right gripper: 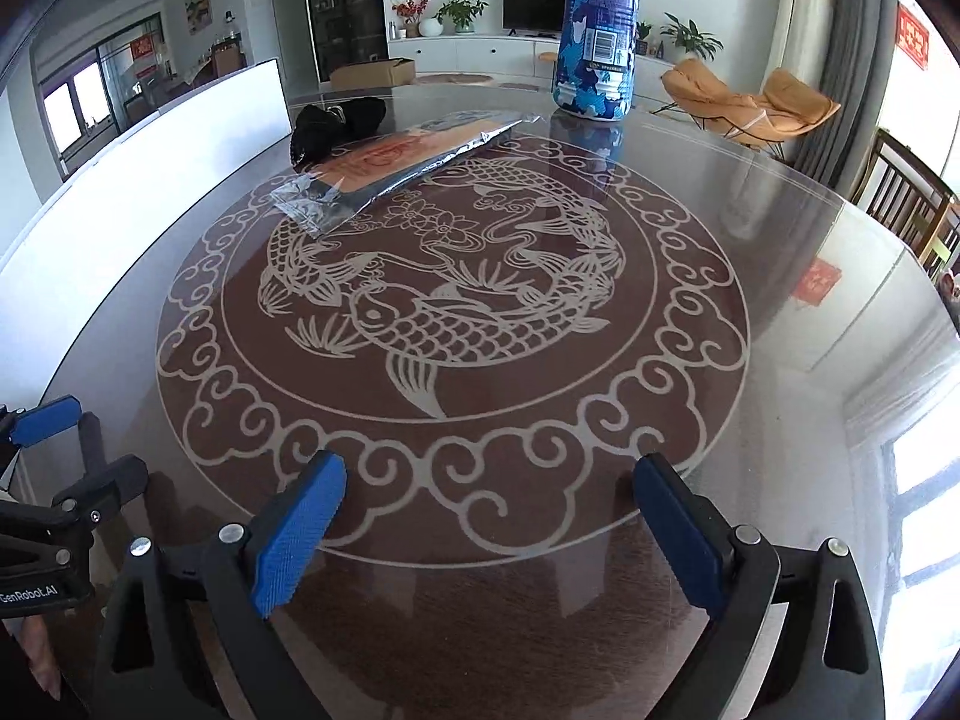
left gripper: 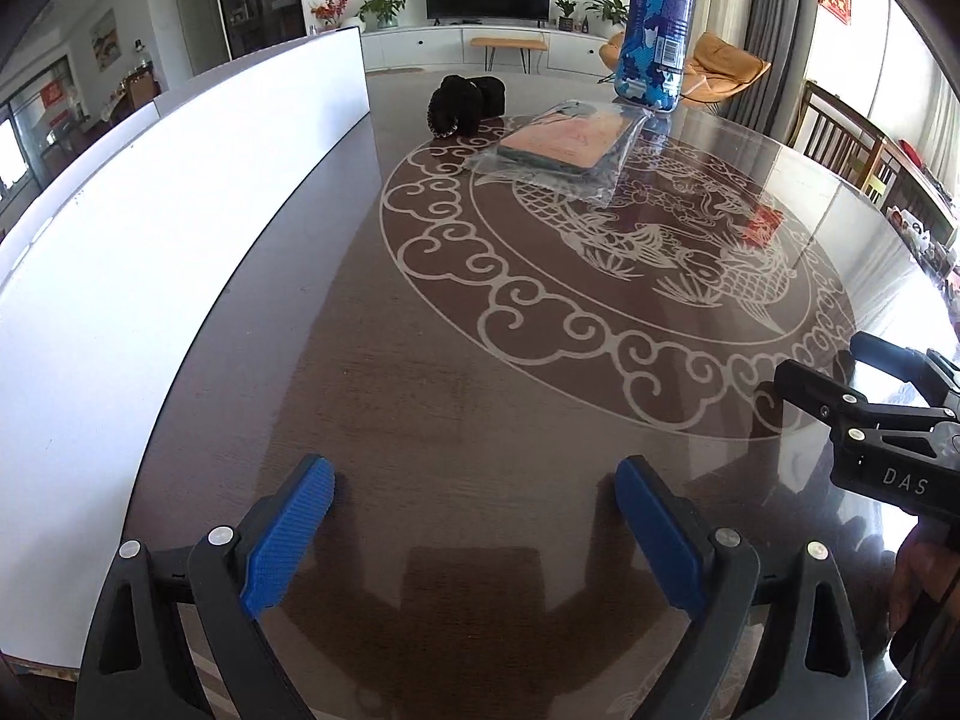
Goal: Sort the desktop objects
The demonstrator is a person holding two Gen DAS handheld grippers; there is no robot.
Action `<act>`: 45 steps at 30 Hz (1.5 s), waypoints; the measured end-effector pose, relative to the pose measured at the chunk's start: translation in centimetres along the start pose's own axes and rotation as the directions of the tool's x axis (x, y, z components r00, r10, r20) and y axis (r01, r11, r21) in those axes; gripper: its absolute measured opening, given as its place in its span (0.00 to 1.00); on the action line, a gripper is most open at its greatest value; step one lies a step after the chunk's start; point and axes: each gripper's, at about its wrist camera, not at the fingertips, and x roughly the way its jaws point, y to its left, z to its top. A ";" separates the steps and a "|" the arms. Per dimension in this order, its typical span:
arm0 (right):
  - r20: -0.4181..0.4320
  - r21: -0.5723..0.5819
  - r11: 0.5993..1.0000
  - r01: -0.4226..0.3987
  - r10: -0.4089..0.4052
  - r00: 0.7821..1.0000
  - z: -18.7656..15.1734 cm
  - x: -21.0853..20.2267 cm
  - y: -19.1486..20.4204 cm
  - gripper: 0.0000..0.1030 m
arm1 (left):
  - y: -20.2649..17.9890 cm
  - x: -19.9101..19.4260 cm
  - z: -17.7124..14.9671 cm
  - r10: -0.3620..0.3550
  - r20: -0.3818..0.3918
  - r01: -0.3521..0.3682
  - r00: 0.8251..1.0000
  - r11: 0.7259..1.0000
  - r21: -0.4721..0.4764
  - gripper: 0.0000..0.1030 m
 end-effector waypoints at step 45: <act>-0.015 0.020 1.000 0.004 -0.004 1.000 0.2 0.5 -0.2 1.00 | 3.7 2.4 3.5 0.013 0.016 -0.013 1.000 1.000 -0.014 1.00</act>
